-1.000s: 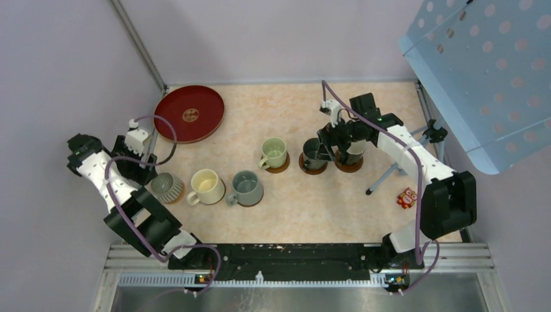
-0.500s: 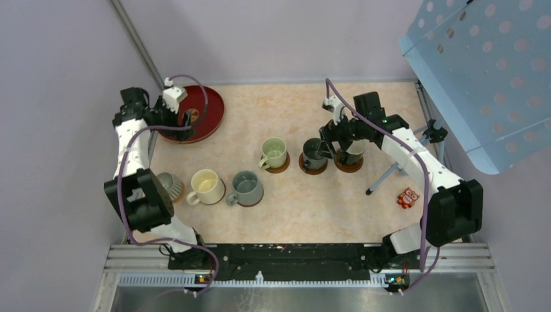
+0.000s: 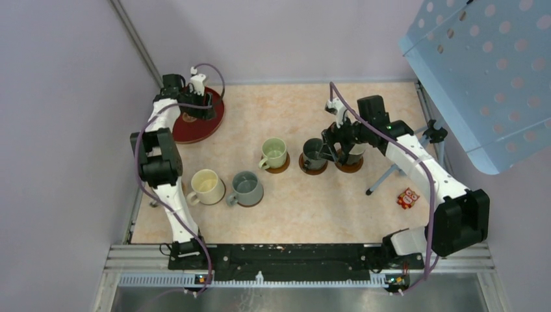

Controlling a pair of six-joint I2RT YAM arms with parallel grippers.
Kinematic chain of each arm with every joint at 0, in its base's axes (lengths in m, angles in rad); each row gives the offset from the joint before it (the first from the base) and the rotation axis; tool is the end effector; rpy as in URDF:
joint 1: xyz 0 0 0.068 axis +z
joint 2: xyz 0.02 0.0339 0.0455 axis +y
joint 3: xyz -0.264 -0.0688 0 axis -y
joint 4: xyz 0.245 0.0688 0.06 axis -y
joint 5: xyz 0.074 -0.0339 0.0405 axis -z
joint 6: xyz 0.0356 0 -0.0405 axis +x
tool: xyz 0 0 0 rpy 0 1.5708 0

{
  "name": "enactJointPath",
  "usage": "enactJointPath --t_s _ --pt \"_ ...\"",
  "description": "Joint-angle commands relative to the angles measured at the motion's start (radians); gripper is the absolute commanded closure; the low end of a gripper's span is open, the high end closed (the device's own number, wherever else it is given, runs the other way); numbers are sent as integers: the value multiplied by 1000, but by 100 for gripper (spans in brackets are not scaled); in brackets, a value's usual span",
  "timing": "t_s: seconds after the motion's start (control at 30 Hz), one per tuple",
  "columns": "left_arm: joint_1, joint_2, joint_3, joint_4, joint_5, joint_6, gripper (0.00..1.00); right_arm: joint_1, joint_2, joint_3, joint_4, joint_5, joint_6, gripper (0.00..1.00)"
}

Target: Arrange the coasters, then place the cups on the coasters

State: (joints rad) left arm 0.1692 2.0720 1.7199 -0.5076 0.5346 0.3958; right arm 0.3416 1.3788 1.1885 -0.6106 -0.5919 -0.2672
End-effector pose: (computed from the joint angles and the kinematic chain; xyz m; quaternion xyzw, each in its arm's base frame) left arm 0.4622 0.0606 0.2376 0.1936 0.8880 -0.1442 0.3915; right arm 0.2700 0.1171 0.3109 -0.3702 0.8129 0.2835 0.3489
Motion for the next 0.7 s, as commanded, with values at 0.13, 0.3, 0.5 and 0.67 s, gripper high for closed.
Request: enactJointPath --t_s 0.13,0.3,0.5,0.67 --pt "-22 160 136 -12 109 -76 37 -8 -43 -12 41 -11 2 12" --pt "-63 201 118 -62 108 -60 38 -8 -40 -4 38 -16 6 12" --pt "-127 103 -78 -29 111 -10 39 -8 -46 -7 36 -15 6 12" --pt "-151 18 -210 -26 135 1 44 -8 -44 -3 36 -24 11 12"
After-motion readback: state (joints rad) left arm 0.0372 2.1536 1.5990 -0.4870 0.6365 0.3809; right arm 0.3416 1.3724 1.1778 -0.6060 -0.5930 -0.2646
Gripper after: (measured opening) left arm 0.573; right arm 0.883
